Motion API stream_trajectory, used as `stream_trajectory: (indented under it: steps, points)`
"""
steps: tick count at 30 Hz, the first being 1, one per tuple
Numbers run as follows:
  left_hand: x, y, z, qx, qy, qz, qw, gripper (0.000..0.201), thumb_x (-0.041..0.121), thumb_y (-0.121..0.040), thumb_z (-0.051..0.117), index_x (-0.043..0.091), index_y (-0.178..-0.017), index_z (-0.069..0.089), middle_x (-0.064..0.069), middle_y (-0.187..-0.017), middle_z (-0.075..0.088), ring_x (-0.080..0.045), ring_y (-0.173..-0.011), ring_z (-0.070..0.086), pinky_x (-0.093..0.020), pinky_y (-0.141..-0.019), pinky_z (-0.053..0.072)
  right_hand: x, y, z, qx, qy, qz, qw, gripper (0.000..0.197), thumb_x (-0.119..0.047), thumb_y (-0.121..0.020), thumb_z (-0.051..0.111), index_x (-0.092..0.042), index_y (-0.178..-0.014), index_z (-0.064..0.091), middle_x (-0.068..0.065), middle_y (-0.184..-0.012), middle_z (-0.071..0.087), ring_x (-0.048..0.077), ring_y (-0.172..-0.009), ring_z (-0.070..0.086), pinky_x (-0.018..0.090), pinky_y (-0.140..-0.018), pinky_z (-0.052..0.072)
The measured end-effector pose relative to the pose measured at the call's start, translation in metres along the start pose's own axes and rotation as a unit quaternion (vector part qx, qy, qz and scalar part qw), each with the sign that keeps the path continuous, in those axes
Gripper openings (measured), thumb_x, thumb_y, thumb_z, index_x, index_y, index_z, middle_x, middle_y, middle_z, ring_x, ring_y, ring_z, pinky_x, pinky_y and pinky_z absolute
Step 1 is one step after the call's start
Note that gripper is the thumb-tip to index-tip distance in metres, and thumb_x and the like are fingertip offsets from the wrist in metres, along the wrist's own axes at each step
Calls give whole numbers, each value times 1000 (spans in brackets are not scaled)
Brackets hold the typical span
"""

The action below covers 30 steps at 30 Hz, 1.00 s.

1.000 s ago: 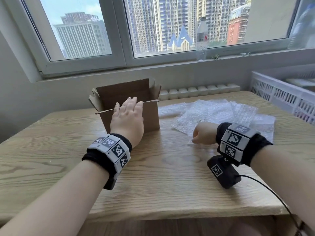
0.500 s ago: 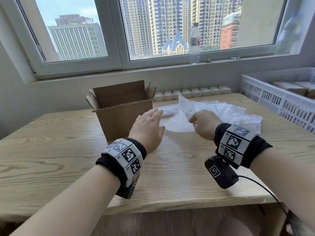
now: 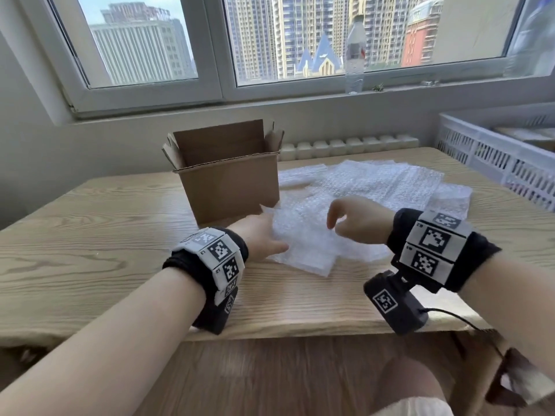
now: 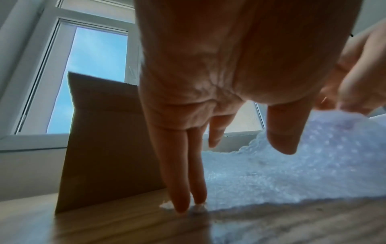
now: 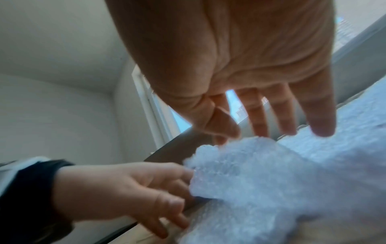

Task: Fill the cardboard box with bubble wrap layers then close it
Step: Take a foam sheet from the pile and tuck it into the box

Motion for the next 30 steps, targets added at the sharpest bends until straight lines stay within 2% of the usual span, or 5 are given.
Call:
stream_trajectory:
  steps: [4,9,17,24,30]
  points:
    - [-2,3,1,-7,1,-18,1000,61,35,-88,60,6,-135,34,-10,-124,54,-21,-99,54,-28,-78,45,30,-15,-14,29,-48,104,993,37,8,-84,35,-10,-51,34,4,-52,31,17,-46,28,19,-39,24]
    - [16,9,13,-67,-44,32,996,37,30,-92,55,11,-123,56,-6,-122,60,-21,-110,57,-26,-81,43,43,-16,2,-84,69,150,983,28,-15,-91,52,2,-111,61,7,-73,50,18,-62,47,21,-49,35]
    - [17,5,17,-80,-76,34,993,55,37,-94,51,15,-142,38,-6,-142,46,-22,-128,46,-28,-98,39,60,-22,-35,135,-19,144,980,35,2,-81,54,3,-113,66,19,-125,61,32,-112,60,35,-94,52]
    - [11,-11,23,-107,-116,2,987,47,43,-94,45,11,-127,52,-9,-138,52,-23,-119,52,-33,-91,44,52,-5,-77,278,-217,17,936,32,9,-79,49,-20,-80,63,8,-121,58,24,-96,63,26,-72,49]
    - [-2,-13,-41,149,201,-22,968,66,45,-97,37,11,-150,17,-14,-155,23,-26,-142,27,-36,-114,24,26,9,-83,164,-274,-71,945,28,6,-80,61,-22,-79,64,16,-90,73,21,-82,65,31,-79,55]
Point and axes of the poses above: each hand's wrist, its own y-axis away from the middle knuckle, its own z-axis out of the palm, x = y × z, the point moved 8 cm from there along -y, towards the middle knuckle
